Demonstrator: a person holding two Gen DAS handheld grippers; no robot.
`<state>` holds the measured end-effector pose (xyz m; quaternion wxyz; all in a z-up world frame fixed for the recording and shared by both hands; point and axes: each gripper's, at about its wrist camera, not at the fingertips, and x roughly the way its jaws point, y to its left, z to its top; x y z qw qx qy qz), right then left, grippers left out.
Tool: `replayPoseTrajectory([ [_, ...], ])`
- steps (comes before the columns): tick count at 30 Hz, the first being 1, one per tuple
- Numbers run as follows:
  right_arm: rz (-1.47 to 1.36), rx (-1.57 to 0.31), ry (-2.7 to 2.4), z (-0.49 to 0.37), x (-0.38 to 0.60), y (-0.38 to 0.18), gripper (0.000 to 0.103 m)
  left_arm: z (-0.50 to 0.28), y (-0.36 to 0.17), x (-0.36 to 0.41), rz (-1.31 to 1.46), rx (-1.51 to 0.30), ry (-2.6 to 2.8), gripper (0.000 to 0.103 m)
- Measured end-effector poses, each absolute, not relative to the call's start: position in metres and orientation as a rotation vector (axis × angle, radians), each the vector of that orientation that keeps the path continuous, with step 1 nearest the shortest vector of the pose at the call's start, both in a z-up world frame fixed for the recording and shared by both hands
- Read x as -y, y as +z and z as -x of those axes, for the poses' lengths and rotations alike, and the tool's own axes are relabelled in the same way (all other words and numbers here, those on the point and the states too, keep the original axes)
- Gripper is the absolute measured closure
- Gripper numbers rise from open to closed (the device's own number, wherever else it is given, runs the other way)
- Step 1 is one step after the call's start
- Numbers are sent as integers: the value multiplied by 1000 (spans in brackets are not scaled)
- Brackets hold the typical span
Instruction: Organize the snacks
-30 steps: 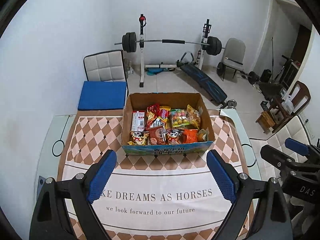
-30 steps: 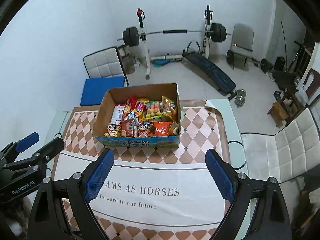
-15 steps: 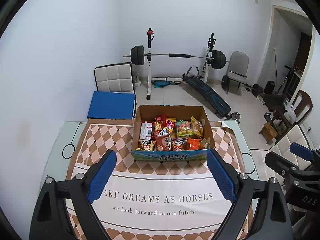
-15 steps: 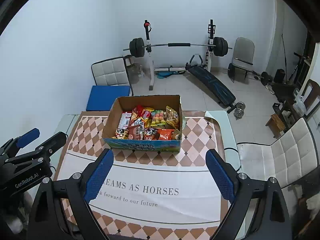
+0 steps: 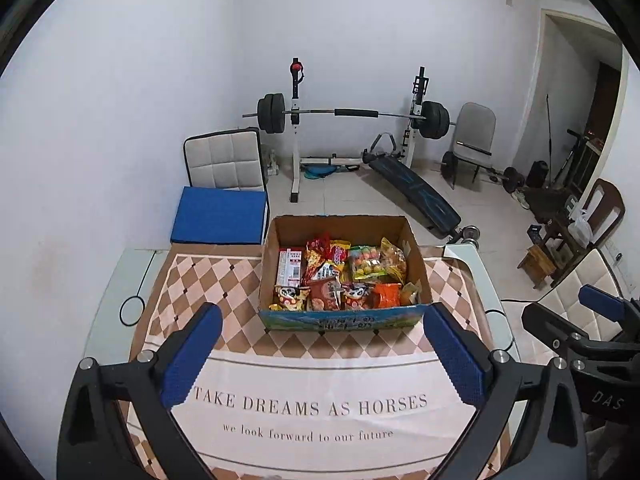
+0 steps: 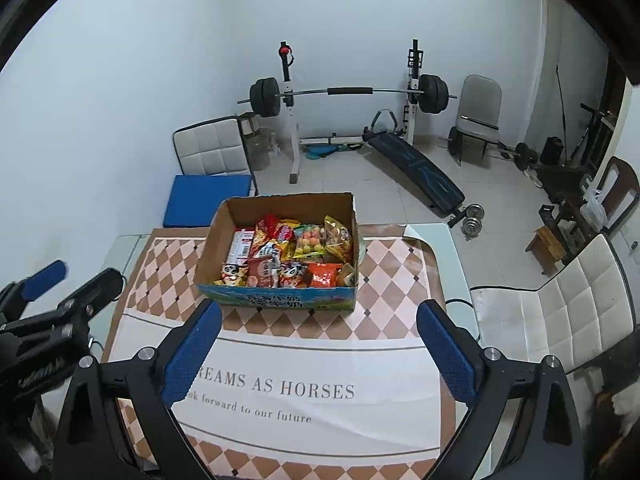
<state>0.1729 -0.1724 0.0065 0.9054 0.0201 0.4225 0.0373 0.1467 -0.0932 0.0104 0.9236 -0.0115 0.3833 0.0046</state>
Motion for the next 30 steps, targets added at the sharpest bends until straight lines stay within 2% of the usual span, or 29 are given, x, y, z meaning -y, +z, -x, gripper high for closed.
replayPoseTrajectory([
  [15, -45, -862, 10, -229, 178, -16, 2, -194, -12, 88, -3, -793, 41, 0],
  [30, -30, -867, 12, -243, 178, -26, 2, -207, -25, 85, 3, -835, 62, 0],
])
